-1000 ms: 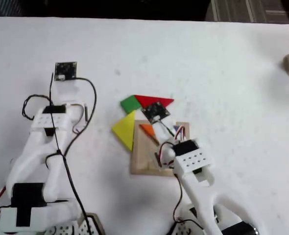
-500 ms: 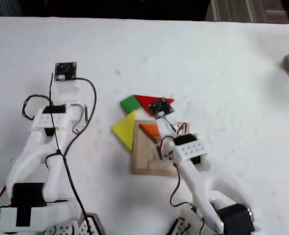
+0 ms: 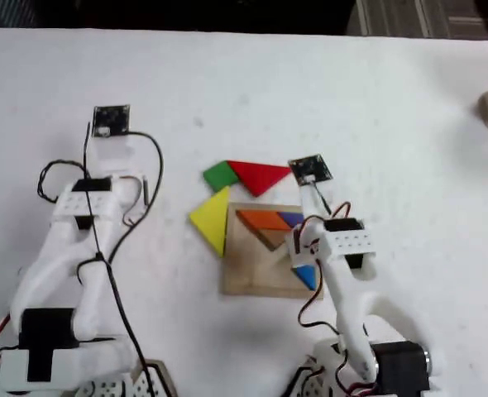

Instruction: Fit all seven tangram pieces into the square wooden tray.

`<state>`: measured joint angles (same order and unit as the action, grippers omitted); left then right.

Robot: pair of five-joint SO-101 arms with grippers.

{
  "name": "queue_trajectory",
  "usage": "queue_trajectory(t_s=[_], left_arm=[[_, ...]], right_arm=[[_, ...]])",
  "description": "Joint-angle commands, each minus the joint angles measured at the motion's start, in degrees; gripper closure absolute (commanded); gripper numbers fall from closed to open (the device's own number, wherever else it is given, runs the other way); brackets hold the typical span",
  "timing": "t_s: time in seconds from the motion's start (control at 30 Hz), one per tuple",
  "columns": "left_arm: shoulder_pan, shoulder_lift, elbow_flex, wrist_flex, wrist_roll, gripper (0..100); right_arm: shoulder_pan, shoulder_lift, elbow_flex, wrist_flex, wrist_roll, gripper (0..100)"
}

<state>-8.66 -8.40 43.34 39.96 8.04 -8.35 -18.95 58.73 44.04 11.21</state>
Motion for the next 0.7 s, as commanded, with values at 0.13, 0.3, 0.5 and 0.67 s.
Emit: queue_trajectory(t_s=[0.13, 0.3, 0.5, 0.67], left_arm=[[-0.5, -0.2, -2.5, -1.8, -0.9, 98], [-0.3, -0.2, -2.5, -1.8, -0.9, 98], [3.2, -0.2, -2.3, -1.4, -0.9, 98], [5.8, -0.6, -2.1, -1.7, -0.9, 98]], right_arm=[[1.6, -17.0, 1.8, 4.0, 0.0, 98.1], [0.3, -31.0, 9.0, 3.9, -2.9, 98.1], [-0.4, -39.2, 12.7, 3.9, -4.7, 98.1], [0.5, -36.9, 12.7, 2.0, -5.0, 98.1]])
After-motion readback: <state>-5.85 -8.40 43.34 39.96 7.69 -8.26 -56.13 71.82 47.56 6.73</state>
